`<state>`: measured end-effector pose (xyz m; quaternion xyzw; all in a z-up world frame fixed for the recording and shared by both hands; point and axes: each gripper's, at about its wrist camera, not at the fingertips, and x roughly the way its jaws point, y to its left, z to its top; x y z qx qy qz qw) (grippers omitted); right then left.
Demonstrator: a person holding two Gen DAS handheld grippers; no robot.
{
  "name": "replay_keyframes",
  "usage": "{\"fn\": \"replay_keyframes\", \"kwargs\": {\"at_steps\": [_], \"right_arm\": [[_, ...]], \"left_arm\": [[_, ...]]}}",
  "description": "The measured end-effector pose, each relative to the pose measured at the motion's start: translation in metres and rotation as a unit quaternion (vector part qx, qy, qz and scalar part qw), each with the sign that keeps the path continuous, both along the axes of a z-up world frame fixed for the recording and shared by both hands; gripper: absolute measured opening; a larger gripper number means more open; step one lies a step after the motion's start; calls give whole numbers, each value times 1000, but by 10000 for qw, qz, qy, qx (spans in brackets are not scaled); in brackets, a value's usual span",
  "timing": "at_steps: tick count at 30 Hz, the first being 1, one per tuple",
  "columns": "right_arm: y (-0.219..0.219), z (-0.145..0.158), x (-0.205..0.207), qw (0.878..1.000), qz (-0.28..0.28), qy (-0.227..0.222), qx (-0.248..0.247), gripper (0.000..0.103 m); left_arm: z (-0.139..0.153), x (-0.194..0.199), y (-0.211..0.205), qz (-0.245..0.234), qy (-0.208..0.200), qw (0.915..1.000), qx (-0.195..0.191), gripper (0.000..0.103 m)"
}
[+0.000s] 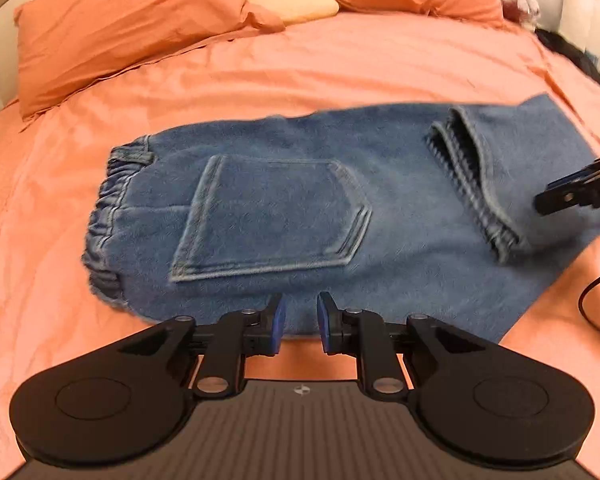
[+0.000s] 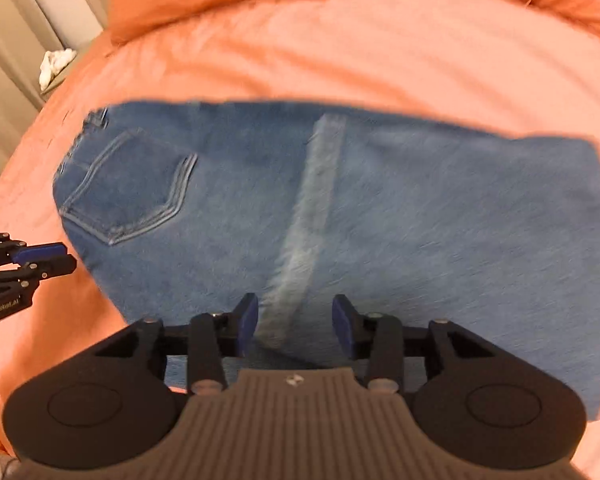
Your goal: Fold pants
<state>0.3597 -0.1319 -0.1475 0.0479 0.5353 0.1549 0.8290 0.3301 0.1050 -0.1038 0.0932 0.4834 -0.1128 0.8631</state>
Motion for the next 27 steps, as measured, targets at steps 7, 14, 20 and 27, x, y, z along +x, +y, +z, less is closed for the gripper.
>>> {"fn": "replay_keyframes", "kwargs": {"at_steps": [7,14,20,27], "right_arm": [[-92,22,17,9944,-657,-345,-749,17],[-159,20,54,9870,-1090,-749,-910,9],[-161,-7,90,9909,-1028,-732,-457,7],[-141,-74,111,9923,-830,-159,-909,4]], "left_arm": [[6,31,-63,-164,-51,9986,-500,22],[-1,76,-143,-274,-53,9957,-887,22],[-20,115,-187,-130,0,9948,-1009,16],[-57,141,-188,101,541,9943,-918,6]]}}
